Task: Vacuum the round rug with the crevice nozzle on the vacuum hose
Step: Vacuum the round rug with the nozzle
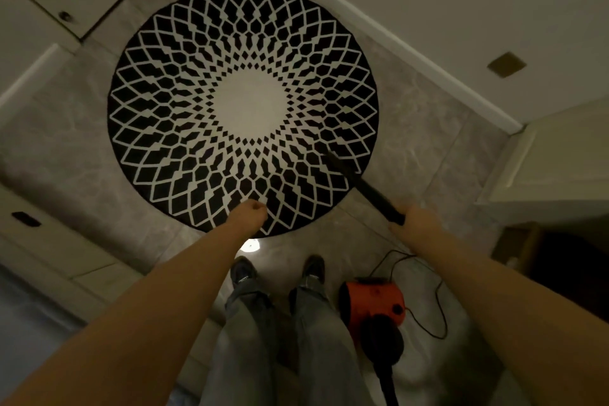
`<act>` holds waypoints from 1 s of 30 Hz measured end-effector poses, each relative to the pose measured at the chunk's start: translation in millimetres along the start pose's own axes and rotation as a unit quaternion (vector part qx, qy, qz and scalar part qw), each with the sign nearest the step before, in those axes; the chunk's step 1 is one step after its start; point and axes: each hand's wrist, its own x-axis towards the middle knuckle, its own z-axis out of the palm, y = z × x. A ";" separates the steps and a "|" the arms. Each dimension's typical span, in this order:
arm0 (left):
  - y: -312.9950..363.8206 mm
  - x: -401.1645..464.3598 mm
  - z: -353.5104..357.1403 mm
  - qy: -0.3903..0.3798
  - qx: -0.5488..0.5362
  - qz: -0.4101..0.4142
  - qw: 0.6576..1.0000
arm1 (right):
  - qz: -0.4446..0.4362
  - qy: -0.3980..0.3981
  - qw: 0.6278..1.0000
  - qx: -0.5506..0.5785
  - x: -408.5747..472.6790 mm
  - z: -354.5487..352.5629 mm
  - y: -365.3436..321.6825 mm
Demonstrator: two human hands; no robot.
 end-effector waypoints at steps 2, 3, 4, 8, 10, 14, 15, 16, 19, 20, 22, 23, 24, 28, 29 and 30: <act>9.2 -1.5 8.7 -0.006 0.009 0.001 1.000 | -0.035 -0.028 0.999 0.001 -12.6 11.3 -6.0; 13.6 -1.7 12.4 -0.008 0.013 0.004 1.000 | -0.052 -0.031 0.998 0.000 -15.9 14.9 -9.2; 19.0 -2.5 15.8 -0.011 0.016 0.010 1.000 | -0.062 -0.024 0.998 -0.005 -16.9 16.5 -12.0; 40.1 -2.7 29.0 -0.032 0.015 0.035 0.999 | -0.051 -0.002 0.999 0.001 -3.6 7.3 -8.8; 45.7 -1.2 33.0 -0.040 0.016 0.043 0.998 | -0.045 -0.017 0.999 -0.009 3.8 1.4 -5.6; 46.8 5.2 40.0 -0.045 0.018 0.043 0.998 | -0.032 0.000 0.999 -0.022 12.8 -16.1 2.6; 45.7 6.7 41.3 -0.042 0.020 0.038 0.998 | -0.024 0.019 0.999 -0.011 15.7 -23.2 4.8; 44.8 8.2 43.4 -0.040 0.024 0.037 0.998 | -0.009 0.037 0.999 0.007 19.0 -31.5 8.5; 39.7 6.5 43.9 -0.036 0.020 0.017 0.999 | 0.028 0.073 0.997 0.025 37.3 -55.1 14.7; 40.6 3.1 44.2 -0.033 0.003 0.007 0.999 | 0.042 0.077 0.996 0.018 43.3 -60.2 14.7; 44.4 -3.6 45.3 -0.045 -0.059 -0.031 0.997 | 0.066 0.065 0.996 0.004 48.5 -61.6 8.2; 46.6 -7.9 44.7 -0.049 -0.086 -0.045 0.994 | 0.069 0.049 0.996 0.002 48.5 -54.6 2.6; 48.6 -10.2 44.9 -0.052 -0.097 -0.052 0.993 | 0.068 0.034 0.997 0.008 46.7 -45.7 -4.2; 47.7 -12.0 42.5 -0.049 -0.065 -0.020 0.996 | 0.027 0.013 0.998 0.056 24.6 20.6 -24.8; 47.3 -12.3 38.9 -0.046 -0.062 -0.022 0.997 | 0.010 0.010 0.998 0.061 16.9 36.2 -30.0; 46.4 -12.0 34.4 -0.041 -0.058 -0.024 0.997 | -0.008 -0.006 0.998 0.058 7.9 48.0 -36.4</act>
